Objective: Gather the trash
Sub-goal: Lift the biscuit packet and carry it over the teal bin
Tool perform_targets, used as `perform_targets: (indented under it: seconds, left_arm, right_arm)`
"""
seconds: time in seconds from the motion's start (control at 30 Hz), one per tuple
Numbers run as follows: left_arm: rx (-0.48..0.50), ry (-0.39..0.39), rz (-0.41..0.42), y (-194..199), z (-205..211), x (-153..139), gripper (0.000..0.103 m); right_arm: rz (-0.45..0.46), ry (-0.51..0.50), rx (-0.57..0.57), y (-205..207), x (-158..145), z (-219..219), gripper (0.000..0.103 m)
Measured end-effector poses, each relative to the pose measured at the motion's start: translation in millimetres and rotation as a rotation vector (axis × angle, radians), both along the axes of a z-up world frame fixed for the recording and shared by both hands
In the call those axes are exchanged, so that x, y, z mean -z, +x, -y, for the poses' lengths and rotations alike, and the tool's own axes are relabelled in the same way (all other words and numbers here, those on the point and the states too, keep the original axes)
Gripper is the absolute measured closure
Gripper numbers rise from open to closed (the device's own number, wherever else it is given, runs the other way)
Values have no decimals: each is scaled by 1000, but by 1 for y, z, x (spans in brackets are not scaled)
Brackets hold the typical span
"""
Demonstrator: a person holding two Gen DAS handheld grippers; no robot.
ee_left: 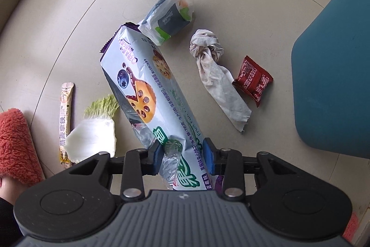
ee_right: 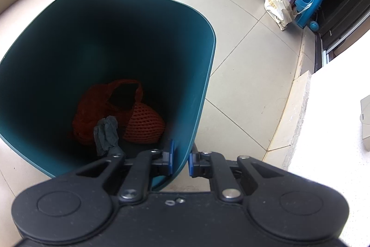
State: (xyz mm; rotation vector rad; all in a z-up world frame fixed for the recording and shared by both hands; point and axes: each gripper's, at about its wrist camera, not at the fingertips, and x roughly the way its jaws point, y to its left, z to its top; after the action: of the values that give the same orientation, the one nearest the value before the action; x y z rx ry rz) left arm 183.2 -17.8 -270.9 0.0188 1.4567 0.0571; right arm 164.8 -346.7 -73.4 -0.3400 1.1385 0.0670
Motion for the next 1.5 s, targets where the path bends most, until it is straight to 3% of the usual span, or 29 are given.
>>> perform_targets:
  seconds: [0.6,0.87,1.03,1.1,1.33,1.5]
  left_arm:
    - [171,-101,220,-5,34,-187,68]
    - [265,-165,309,2,75,-258,68]
    - [338,-218,357,17,122,-293,68]
    - [368,-227,348,23,139,-293,68]
    - [457,-179,237,33,206,-235,68]
    - [449,-130,169,40,219,-195,68]
  right_arm:
    - [22,33,-2,-6,0,8,92]
    - [22,32,-7,-6,-1,9,92]
    - [25,33,-3,-5,0,8,93]
    - [25,34,-2,-4,0,8,93]
    - [27,33,-4,-5,0,9,93]
    - [28,34,-7,-5,1,9,93]
